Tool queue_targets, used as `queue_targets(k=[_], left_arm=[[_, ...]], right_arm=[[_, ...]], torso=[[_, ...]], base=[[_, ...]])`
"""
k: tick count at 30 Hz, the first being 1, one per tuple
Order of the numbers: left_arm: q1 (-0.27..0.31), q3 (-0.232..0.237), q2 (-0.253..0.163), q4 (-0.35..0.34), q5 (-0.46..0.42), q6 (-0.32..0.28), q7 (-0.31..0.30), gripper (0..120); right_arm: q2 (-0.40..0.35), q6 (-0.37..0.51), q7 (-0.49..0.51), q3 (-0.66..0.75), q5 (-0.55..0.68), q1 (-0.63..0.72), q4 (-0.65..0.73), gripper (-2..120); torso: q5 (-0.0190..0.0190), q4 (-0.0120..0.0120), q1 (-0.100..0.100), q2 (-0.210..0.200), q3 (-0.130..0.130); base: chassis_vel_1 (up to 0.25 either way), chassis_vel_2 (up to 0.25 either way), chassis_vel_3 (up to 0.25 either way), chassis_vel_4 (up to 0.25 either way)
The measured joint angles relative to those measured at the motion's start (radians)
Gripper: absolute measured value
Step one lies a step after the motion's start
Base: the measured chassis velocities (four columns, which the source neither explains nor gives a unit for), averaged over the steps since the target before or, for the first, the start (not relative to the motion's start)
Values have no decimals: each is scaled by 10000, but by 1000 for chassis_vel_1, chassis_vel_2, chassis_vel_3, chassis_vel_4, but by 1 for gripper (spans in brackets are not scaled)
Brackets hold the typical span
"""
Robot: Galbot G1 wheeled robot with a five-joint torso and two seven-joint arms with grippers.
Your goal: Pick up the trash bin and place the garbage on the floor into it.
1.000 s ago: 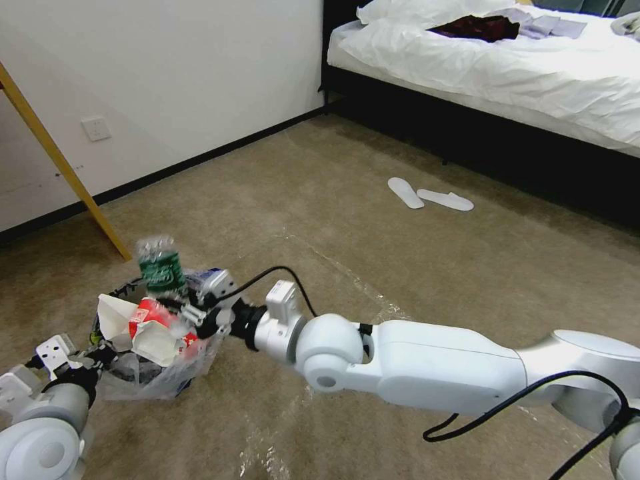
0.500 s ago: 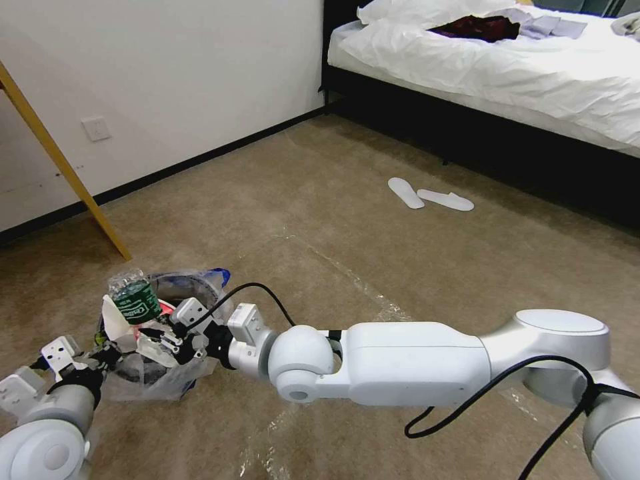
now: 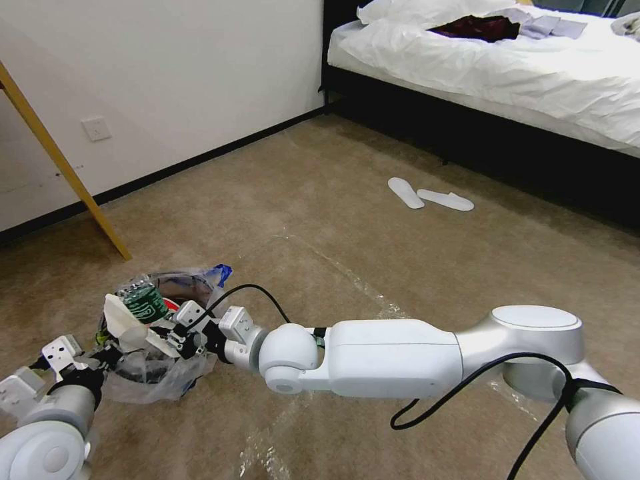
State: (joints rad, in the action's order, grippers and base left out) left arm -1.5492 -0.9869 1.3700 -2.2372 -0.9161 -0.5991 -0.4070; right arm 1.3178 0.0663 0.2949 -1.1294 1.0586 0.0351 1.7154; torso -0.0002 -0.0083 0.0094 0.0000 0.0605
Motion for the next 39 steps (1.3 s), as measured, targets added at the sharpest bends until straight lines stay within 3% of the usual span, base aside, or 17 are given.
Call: queue_targets(k=[5,10,15,16,17,20,23,26,39], left_arm=[[-63,-4,0,-50,-33,3,8,0],[-79,-12,-33,-65,-74,6,14,0],[-48,-13,-42,-43,-103,6,15,0],[-38,-13,-49,-5,-105,6,15,0],[-38,-13,-49,-5,-105,6,15,0],[-2,3,-42,64,-100,7,14,0],[1,18,-39,89,-94,7,14,0],[11,41,-28,118,-66,7,12,0],[-52,0,-27,84,-56,9,8,0]], right_arm=[[195,-149,-124,-132,-189,0,-638,19],[295,-188,-210,-184,-300,44,-958,40],[280,-188,-215,-251,-390,60,-966,51],[267,-187,-193,-253,-399,80,-928,60],[267,-187,-193,-253,-399,80,-928,60],[190,-182,-104,-117,-381,84,-725,76],[153,-189,-92,-28,-380,82,-652,82],[75,-211,-81,117,-374,67,-476,97],[-47,-193,43,470,-422,140,-316,100]], torso=[[0,0,0,0,0],[0,0,0,0,0],[1,0,0,0,0],[1,0,0,0,0],[1,0,0,0,0],[1,0,0,0,0],[1,0,0,0,0],[1,0,0,1,0],[1,0,0,0,0]], base=[[0,0,0,0],[0,0,0,0],[0,0,0,0],[0,0,0,0],[0,0,0,0],[0,0,0,0],[0,0,0,0],[0,0,0,0],[0,0,0,0]])
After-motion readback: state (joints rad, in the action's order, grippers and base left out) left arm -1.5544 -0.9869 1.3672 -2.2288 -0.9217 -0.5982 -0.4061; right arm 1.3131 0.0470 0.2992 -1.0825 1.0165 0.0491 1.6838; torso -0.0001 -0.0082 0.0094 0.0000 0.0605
